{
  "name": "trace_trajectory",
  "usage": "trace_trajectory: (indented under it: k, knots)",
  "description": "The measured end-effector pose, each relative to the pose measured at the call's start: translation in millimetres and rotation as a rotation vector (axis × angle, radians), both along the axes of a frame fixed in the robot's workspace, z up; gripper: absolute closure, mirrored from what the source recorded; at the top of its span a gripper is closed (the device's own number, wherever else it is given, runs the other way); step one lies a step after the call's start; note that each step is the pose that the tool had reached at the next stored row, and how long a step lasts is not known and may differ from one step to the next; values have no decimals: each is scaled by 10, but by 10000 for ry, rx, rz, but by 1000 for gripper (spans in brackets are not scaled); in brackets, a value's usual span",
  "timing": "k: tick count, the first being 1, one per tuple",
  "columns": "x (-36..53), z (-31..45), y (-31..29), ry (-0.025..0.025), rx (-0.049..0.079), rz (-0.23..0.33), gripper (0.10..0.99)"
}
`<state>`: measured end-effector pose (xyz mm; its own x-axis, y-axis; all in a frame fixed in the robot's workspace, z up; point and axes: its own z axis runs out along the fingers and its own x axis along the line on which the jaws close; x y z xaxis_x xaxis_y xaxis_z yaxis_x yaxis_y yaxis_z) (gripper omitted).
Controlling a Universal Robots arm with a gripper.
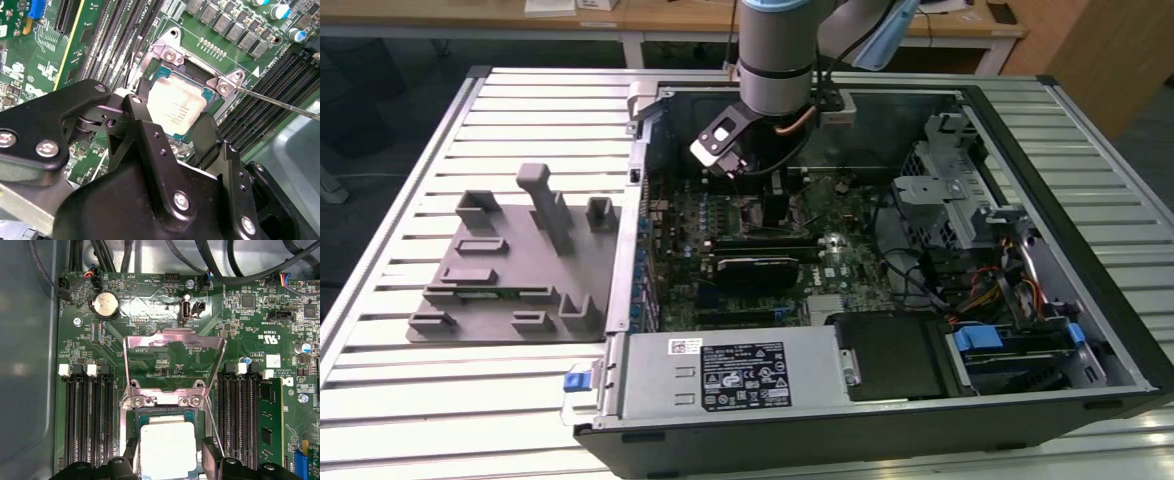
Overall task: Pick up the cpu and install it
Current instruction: 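Place the cpu into insertion slot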
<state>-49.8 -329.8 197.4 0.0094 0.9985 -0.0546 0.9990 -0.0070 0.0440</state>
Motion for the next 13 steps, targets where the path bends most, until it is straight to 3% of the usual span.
trace_trajectory:
  k: [13]
  knots:
    - [0,-17,0,0,1,0,478]
